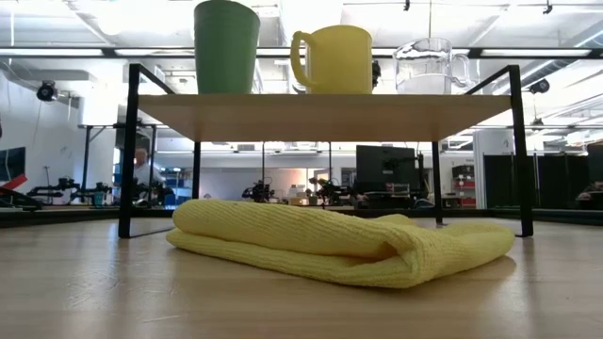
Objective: Stack small to large cups/mugs on shelf
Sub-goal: Return to Home Position
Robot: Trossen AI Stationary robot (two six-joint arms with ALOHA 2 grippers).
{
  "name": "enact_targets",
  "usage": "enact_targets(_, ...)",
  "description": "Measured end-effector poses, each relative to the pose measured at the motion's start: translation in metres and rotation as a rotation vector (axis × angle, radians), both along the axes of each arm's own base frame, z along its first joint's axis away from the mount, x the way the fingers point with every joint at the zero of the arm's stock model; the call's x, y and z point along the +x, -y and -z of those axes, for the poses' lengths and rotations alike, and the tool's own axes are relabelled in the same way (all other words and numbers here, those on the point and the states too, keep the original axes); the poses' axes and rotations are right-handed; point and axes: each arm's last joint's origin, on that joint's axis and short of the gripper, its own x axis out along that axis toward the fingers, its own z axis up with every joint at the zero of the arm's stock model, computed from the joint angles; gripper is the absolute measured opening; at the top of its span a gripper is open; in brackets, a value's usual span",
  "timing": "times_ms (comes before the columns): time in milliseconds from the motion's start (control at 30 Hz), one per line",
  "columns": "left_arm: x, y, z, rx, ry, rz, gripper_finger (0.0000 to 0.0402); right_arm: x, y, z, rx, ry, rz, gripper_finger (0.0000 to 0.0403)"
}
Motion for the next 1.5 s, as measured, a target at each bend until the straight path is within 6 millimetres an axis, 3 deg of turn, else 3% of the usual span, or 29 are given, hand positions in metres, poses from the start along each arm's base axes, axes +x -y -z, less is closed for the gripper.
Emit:
enact_targets(167,-0.025,-0.002,0.028,-0.018,0.105,-0.010,0.0086,-0.031,0.008,0.027,0.077,0.141,0.017,0.0054)
enact_targets(333,-0.034,-0.002,0.067,-0.052,0.191,-0.022,0.0086,-0.051,0.013,0.048,0.089,0.257,0.014,0.0054)
enact_targets(567,-0.052,-0.003,0.117,-0.144,0.243,-0.056,0.0086,-0.082,0.023,0.024,0.000,0.603,0.081,0.0052)
enact_targets(700,-0.059,-0.003,0.142,-0.173,0.270,-0.060,0.0086,-0.102,0.028,0.017,0.012,0.572,0.080,0.0052)
enact_targets(833,-0.063,-0.003,0.162,-0.180,0.360,-0.055,0.0086,-0.098,0.026,0.029,0.031,0.412,0.079,0.0052)
enact_targets(1033,-0.065,-0.003,0.191,-0.177,0.491,-0.020,0.0086,-0.076,0.018,0.054,0.028,0.327,-0.018,0.0052)
enact_targets(1233,-0.065,-0.002,0.211,-0.191,0.561,0.021,0.0086,-0.067,0.012,0.072,0.015,0.475,-0.166,0.0052)
enact_targets(1500,-0.066,-0.002,0.226,-0.199,0.592,0.038,0.0086,-0.073,0.013,0.114,0.080,0.565,-0.162,0.0052)
